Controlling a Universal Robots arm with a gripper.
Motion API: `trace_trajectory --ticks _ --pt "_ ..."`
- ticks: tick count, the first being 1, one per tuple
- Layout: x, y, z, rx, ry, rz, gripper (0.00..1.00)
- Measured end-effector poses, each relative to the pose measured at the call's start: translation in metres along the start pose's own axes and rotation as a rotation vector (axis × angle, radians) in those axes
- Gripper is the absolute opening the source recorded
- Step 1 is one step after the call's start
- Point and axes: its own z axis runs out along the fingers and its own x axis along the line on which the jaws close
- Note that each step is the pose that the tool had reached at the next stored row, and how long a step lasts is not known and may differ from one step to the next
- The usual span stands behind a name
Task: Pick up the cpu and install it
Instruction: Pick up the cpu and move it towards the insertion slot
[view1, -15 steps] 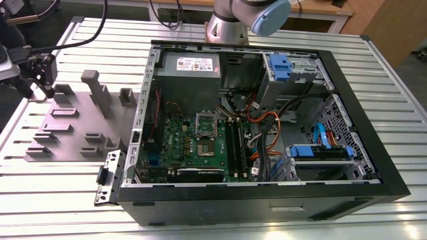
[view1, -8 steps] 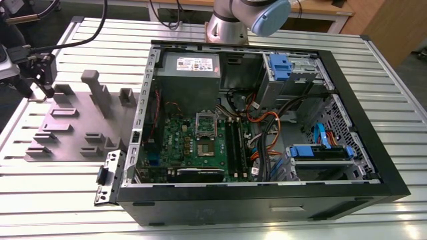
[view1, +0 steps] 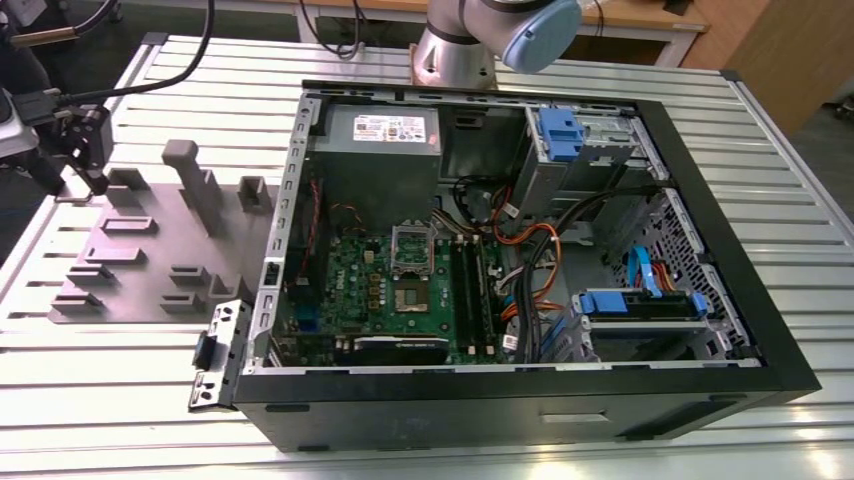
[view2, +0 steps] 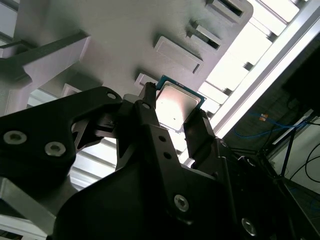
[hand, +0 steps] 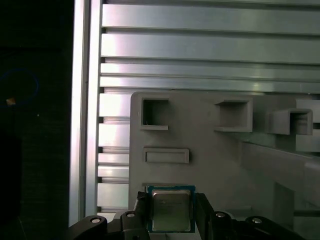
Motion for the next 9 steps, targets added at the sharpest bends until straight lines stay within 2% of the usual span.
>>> trace_trajectory --ticks 3,9 --pt "0.0000 0.0000 -0.0031 0.0000 0.0000 0.000 0.47" --pt "-0.0001 0.0000 -0.0042 0.0000 0.0000 0.000 0.47"
